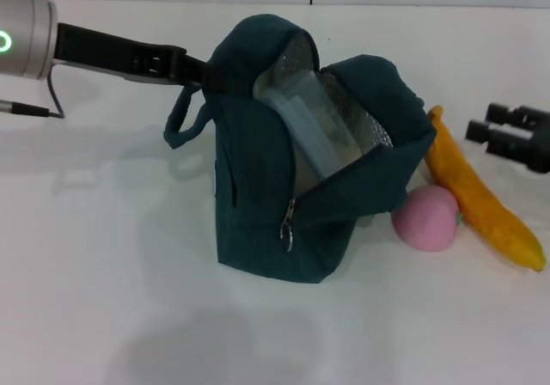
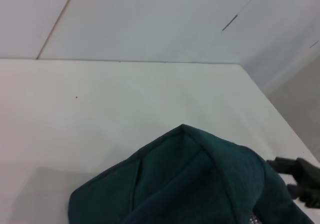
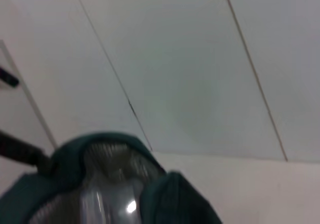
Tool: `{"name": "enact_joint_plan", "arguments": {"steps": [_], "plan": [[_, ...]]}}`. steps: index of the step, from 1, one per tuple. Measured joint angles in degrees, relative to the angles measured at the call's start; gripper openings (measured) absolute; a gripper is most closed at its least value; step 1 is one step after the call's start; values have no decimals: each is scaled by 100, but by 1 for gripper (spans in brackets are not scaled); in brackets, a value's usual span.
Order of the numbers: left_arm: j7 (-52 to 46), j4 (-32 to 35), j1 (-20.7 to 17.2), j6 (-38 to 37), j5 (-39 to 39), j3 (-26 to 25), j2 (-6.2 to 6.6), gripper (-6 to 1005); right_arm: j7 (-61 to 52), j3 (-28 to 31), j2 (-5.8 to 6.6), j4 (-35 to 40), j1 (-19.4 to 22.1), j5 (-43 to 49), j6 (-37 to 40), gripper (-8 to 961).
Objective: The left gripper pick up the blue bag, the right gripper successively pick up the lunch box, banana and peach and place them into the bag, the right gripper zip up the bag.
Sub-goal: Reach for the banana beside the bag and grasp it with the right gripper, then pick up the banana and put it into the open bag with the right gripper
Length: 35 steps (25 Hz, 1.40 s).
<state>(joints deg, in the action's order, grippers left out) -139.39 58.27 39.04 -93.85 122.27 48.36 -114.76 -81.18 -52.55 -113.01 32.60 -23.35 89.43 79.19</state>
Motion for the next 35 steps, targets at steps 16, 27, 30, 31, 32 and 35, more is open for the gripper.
{"name": "enact_joint_plan", "arguments": {"steps": [16, 27, 30, 31, 32, 35], "plan": [[25, -30, -11, -2, 8, -2, -36, 43, 453, -339, -272, -342, -581, 295, -1324, 459], [78, -124, -11, -2, -3, -2, -38, 43, 285, -671, -241, -649, -798, 324, -1471, 413], [79, -124, 6, -2, -5, -2, -38, 43, 248, -636, -232, -645, -756, 288, -1474, 402], [79, -124, 14, -2, -4, -2, -38, 43, 247, -626, -231, -632, -744, 277, -1475, 399], [79, -124, 18, -2, -3, -2, -38, 43, 246, -620, -231, -617, -730, 269, -1476, 395], [79, -124, 21, -2, 0, -2, -38, 42, 240, -612, -230, -603, -720, 224, -1477, 395]]}}
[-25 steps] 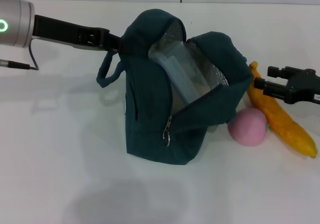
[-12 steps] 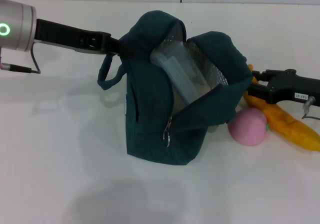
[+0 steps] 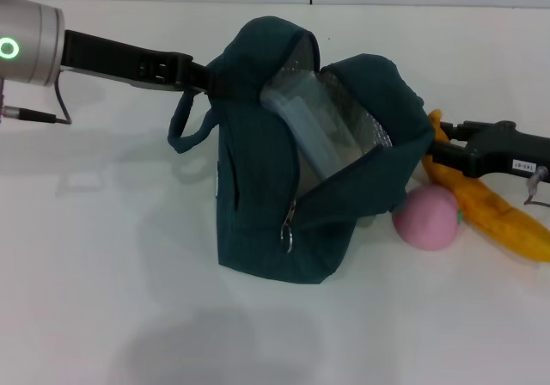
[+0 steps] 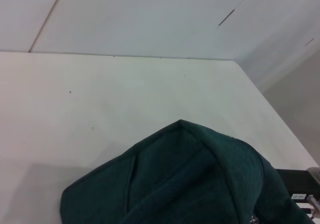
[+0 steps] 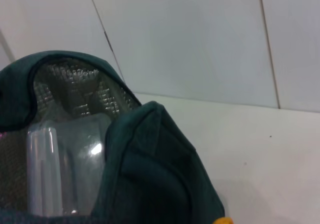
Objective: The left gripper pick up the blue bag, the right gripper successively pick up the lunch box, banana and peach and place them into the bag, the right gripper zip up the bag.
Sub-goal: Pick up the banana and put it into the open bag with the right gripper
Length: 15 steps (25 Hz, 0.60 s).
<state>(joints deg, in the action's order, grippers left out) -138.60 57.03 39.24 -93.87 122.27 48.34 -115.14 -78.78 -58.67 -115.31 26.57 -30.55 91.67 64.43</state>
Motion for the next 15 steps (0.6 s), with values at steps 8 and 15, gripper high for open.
{"name": "enact_joint_plan", "arguments": {"steps": [8, 15], "plan": [[0, 1, -6, 0, -9, 0, 0, 42, -6, 5, 155, 22, 258, -933, 270, 394], [0, 1, -30, 0, -33, 0, -8, 42, -6, 62, 417, -40, 585, -2002, 954, 391]]}}
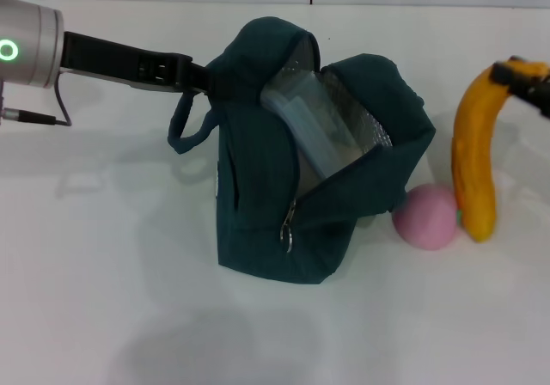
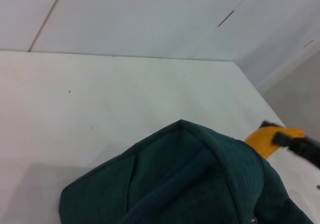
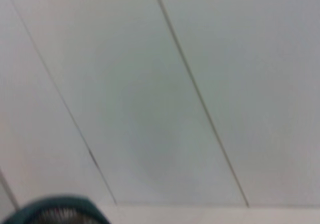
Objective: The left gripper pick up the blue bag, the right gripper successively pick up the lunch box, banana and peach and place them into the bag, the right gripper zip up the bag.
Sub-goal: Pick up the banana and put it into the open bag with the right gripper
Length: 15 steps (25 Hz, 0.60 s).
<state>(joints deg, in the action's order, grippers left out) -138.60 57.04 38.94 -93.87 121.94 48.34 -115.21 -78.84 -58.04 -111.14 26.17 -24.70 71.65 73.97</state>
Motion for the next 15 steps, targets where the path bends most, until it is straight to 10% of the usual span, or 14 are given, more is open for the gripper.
{"name": "enact_joint_plan", "arguments": {"steps": [15], "plan": [[0, -10, 48, 0, 24, 36, -92, 42, 44, 1371, -161, -22, 43, -259, 1283, 380]]}}
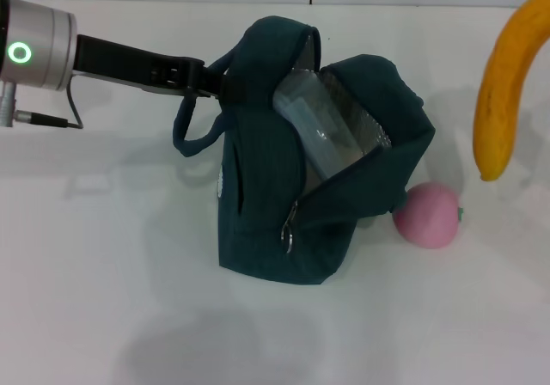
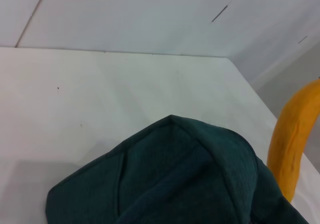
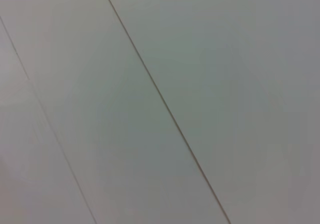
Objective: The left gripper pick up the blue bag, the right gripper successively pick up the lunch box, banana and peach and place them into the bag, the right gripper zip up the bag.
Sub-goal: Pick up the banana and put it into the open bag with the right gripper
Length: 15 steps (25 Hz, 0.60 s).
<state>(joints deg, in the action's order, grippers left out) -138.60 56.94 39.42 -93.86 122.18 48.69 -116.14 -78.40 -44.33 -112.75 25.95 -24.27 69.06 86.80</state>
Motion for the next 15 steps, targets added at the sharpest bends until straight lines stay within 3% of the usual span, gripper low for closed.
{"name": "enact_joint_plan", "arguments": {"steps": [15], "plan": [[-8, -17, 29, 0, 17, 6, -44, 42, -10, -1, -64, 127, -533, -855, 935, 380]]}}
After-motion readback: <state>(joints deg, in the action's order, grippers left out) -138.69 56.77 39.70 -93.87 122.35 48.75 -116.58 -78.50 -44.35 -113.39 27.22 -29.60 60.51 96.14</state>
